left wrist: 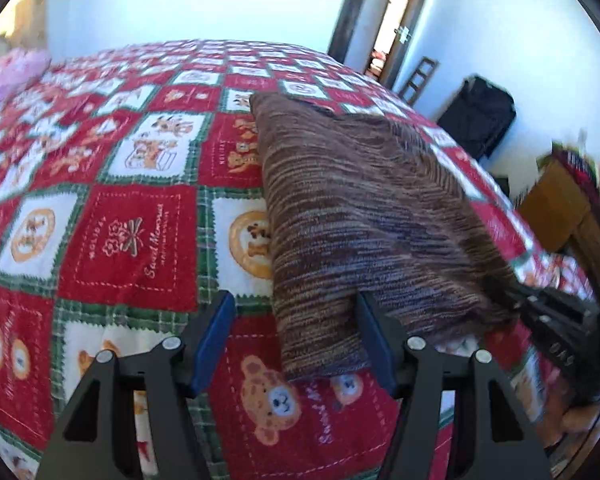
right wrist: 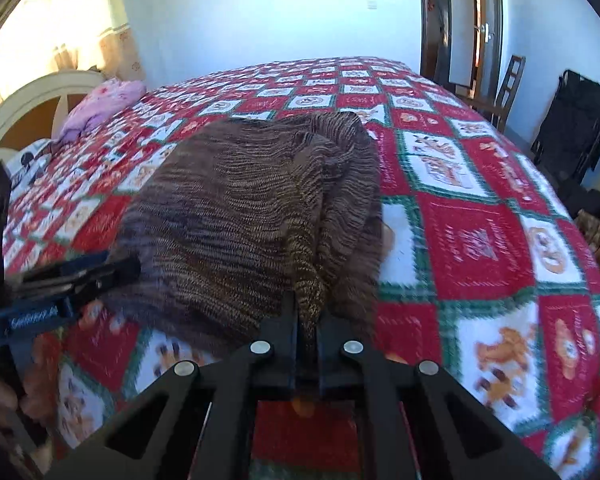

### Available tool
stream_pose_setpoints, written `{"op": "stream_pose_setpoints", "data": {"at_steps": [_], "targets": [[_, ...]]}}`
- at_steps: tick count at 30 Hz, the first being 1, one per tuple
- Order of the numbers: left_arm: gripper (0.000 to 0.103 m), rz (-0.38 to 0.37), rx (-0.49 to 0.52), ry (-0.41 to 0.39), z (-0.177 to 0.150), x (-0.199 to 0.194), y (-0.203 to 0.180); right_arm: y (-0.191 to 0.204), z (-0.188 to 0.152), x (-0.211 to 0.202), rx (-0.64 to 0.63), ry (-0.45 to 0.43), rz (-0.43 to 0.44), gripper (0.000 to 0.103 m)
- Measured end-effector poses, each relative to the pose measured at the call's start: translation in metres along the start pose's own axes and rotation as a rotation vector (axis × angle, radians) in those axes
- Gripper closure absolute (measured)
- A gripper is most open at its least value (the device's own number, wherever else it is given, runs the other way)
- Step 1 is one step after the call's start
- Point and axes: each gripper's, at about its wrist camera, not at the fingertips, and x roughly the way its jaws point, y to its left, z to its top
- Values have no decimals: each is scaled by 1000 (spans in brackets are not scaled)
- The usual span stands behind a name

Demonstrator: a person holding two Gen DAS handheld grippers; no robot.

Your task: Fold small clothes

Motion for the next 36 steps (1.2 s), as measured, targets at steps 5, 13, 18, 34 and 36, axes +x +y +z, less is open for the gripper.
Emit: {"op": "stream_pose_setpoints", "data": {"at_steps": [5, 13, 18, 34, 36], "targets": [[38, -52, -13, 12, 5, -9, 8, -18, -10, -5, 72, 14, 51, 97], [38, -53, -88, -97, 55, -18, 25, -41, 31, -39, 198, -125, 65, 92], [38, 34, -128, -67, 76, 20, 17, -3, 77, -6, 90, -117, 108, 92], [23, 35, -99, -39, 51, 46, 9, 6, 127, 47, 45, -73, -13, 82], [23, 40, -95, -42, 51, 46, 9, 24, 146, 72, 25, -34, 13, 82]]}}
